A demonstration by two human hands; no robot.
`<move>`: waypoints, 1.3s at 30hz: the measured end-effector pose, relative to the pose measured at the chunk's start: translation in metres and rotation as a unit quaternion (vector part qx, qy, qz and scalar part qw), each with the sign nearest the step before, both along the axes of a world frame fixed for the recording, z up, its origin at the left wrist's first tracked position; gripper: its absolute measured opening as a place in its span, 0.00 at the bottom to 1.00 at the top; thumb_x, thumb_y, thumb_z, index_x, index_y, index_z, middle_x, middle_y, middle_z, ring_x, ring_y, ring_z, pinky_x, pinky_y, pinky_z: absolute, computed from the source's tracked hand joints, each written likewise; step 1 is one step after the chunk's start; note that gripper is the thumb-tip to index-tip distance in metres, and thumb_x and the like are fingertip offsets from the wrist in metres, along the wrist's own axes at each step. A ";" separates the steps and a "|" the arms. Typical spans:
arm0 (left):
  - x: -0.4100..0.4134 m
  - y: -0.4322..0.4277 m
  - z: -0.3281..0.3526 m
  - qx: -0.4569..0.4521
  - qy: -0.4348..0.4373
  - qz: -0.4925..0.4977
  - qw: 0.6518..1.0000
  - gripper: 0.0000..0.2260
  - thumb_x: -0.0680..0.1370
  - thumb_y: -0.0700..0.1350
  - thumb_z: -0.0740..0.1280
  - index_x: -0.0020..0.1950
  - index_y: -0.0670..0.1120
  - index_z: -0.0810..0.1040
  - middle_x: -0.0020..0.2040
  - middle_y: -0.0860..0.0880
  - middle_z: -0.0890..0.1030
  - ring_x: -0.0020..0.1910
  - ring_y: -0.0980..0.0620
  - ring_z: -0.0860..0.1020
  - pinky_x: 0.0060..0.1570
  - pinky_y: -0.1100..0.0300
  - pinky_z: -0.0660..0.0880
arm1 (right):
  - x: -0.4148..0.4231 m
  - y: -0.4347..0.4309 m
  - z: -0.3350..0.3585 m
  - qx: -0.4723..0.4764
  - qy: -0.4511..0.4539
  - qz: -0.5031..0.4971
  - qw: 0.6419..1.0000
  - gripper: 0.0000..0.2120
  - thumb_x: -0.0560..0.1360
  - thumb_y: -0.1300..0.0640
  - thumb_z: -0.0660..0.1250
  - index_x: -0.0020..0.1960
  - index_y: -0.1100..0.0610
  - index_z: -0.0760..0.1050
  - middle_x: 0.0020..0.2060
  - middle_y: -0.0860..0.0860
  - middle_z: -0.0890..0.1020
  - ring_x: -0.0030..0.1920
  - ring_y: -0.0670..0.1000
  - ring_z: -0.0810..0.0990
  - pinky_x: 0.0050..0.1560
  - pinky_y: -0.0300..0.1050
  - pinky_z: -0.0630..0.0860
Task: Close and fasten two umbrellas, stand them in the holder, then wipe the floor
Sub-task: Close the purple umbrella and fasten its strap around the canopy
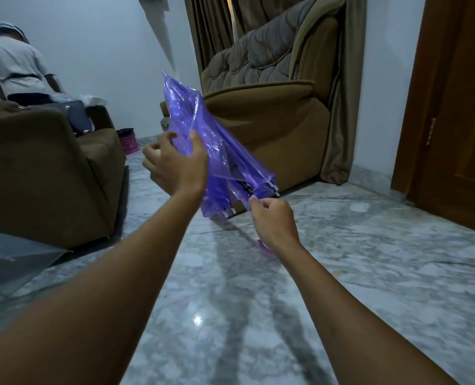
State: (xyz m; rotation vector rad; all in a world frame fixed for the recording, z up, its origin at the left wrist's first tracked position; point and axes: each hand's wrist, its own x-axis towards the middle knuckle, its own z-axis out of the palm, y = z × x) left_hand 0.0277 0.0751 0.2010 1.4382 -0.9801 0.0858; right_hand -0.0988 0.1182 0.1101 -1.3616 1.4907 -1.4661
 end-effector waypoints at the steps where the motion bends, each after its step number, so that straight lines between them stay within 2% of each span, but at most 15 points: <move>1: 0.004 -0.010 0.008 0.072 0.055 -0.016 0.996 0.27 0.72 0.65 0.65 0.66 0.51 0.71 0.67 0.45 0.67 0.67 0.44 0.65 0.65 0.49 0.65 | 0.001 0.002 0.002 0.003 -0.015 0.007 1.000 0.24 0.78 0.49 0.62 0.26 0.53 0.61 0.19 0.45 0.62 0.24 0.49 0.61 0.30 0.44 0.64; 4: 0.006 -0.030 0.025 0.209 0.216 -0.141 0.943 0.52 0.64 0.69 0.72 0.78 0.50 0.50 0.75 0.42 0.59 0.73 0.38 0.61 0.70 0.42 0.64 | 0.002 0.006 0.008 -0.003 -0.042 0.035 0.998 0.22 0.78 0.50 0.62 0.28 0.55 0.61 0.22 0.48 0.61 0.23 0.48 0.58 0.28 0.43 0.62; 6: 0.009 -0.046 0.025 0.248 0.293 -0.233 0.893 0.59 0.53 0.68 0.78 0.76 0.51 0.55 0.71 0.46 0.67 0.65 0.39 0.72 0.60 0.38 0.74 | 0.003 0.007 0.010 -0.007 -0.051 0.055 0.997 0.21 0.78 0.49 0.62 0.30 0.56 0.63 0.24 0.50 0.61 0.24 0.49 0.58 0.30 0.45 0.64; 8: 0.016 -0.073 0.014 0.280 0.312 -0.274 0.866 0.53 0.50 0.63 0.82 0.70 0.47 0.68 0.61 0.46 0.80 0.50 0.42 0.82 0.43 0.39 0.80 | 0.004 0.007 0.010 0.002 -0.054 0.066 0.996 0.20 0.77 0.46 0.63 0.32 0.56 0.65 0.27 0.53 0.63 0.28 0.52 0.60 0.33 0.47 0.66; 10: 0.010 -0.067 0.016 0.244 0.305 -0.306 0.868 0.32 0.65 0.52 0.78 0.65 0.43 0.74 0.46 0.45 0.83 0.35 0.47 0.82 0.28 0.52 0.80 | 0.003 0.006 0.009 0.009 -0.051 0.071 0.996 0.22 0.77 0.44 0.63 0.34 0.60 0.67 0.30 0.54 0.64 0.31 0.54 0.62 0.35 0.47 0.66; 12: 0.000 -0.052 0.020 0.220 0.281 -0.321 0.877 0.21 0.73 0.44 0.71 0.65 0.41 0.75 0.46 0.43 0.83 0.32 0.48 0.80 0.23 0.60 0.76 | 0.000 0.003 0.005 0.020 -0.055 0.079 0.995 0.23 0.77 0.44 0.62 0.39 0.66 0.72 0.30 0.54 0.66 0.31 0.54 0.64 0.35 0.47 0.68; 16: -0.003 -0.050 0.018 0.199 0.264 -0.322 0.887 0.20 0.76 0.43 0.67 0.66 0.39 0.72 0.58 0.39 0.81 0.51 0.41 0.83 0.32 0.58 0.78 | -0.009 0.001 0.008 0.027 -0.004 0.011 1.000 0.16 0.77 0.44 0.56 0.45 0.51 0.78 0.32 0.45 0.79 0.36 0.51 0.75 0.43 0.55 0.77; 20: -0.004 -0.043 0.015 0.167 0.298 -0.355 0.870 0.18 0.77 0.42 0.67 0.66 0.39 0.72 0.57 0.39 0.82 0.49 0.43 0.83 0.43 0.50 0.82 | -0.030 0.004 0.025 -0.150 0.037 -0.265 0.952 0.14 0.79 0.44 0.57 0.55 0.49 0.76 0.53 0.49 0.78 0.53 0.54 0.77 0.48 0.48 0.71; 22: -0.007 -0.036 0.010 0.152 0.308 -0.370 0.863 0.17 0.78 0.42 0.67 0.65 0.38 0.73 0.55 0.39 0.82 0.46 0.44 0.83 0.45 0.49 0.82 | -0.040 -0.005 0.039 -0.205 0.096 -0.214 0.950 0.21 0.76 0.38 0.61 0.62 0.49 0.73 0.62 0.50 0.73 0.60 0.52 0.75 0.57 0.50 0.73; 25: -0.018 -0.018 0.004 0.139 0.322 -0.400 0.847 0.15 0.78 0.42 0.66 0.63 0.37 0.75 0.53 0.39 0.83 0.45 0.44 0.83 0.49 0.48 0.81 | -0.042 -0.025 0.063 -0.101 0.180 0.061 0.977 0.38 0.65 0.26 0.67 0.69 0.45 0.68 0.67 0.48 0.71 0.62 0.47 0.75 0.62 0.51 0.75; 28: -0.030 -0.003 0.005 0.148 0.340 -0.434 0.821 0.11 0.80 0.42 0.65 0.60 0.39 0.76 0.50 0.40 0.83 0.45 0.45 0.83 0.47 0.50 0.81 | -0.039 -0.028 0.076 -0.018 0.229 0.198 0.953 0.36 0.64 0.36 0.76 0.68 0.45 0.68 0.59 0.46 0.79 0.55 0.47 0.81 0.56 0.50 0.79; 33: -0.041 0.003 0.014 0.163 0.344 -0.460 0.802 0.07 0.79 0.42 0.66 0.55 0.40 0.77 0.46 0.43 0.82 0.44 0.47 0.82 0.53 0.49 0.80 | -0.043 -0.028 0.086 -0.009 0.257 0.198 0.946 0.11 0.69 0.53 0.73 0.49 0.48 0.75 0.44 0.50 0.83 0.44 0.51 0.83 0.45 0.49 0.81; 35: -0.048 0.003 0.022 0.175 0.326 -0.459 0.808 0.06 0.79 0.43 0.66 0.53 0.41 0.77 0.44 0.46 0.82 0.41 0.50 0.81 0.45 0.55 0.81 | -0.045 -0.032 0.095 0.005 0.292 0.176 0.940 0.08 0.69 0.54 0.69 0.48 0.51 0.76 0.42 0.51 0.83 0.43 0.53 0.83 0.43 0.50 0.81; 37: -0.053 -0.002 0.039 0.202 0.306 -0.469 0.803 0.15 0.80 0.48 0.66 0.59 0.38 0.76 0.45 0.47 0.82 0.39 0.53 0.81 0.33 0.63 0.79 | -0.054 -0.037 0.108 -0.001 0.336 0.135 0.932 0.11 0.70 0.54 0.66 0.52 0.53 0.75 0.47 0.53 0.83 0.47 0.56 0.82 0.47 0.52 0.81; 39: -0.053 -0.008 0.059 0.247 0.225 -0.460 0.823 0.27 0.77 0.62 0.64 0.64 0.42 0.73 0.55 0.47 0.81 0.48 0.52 0.81 0.43 0.63 0.77 | -0.067 -0.041 0.129 -0.006 0.366 0.101 0.925 0.11 0.73 0.57 0.64 0.55 0.53 0.74 0.50 0.54 0.82 0.49 0.58 0.81 0.47 0.51 0.78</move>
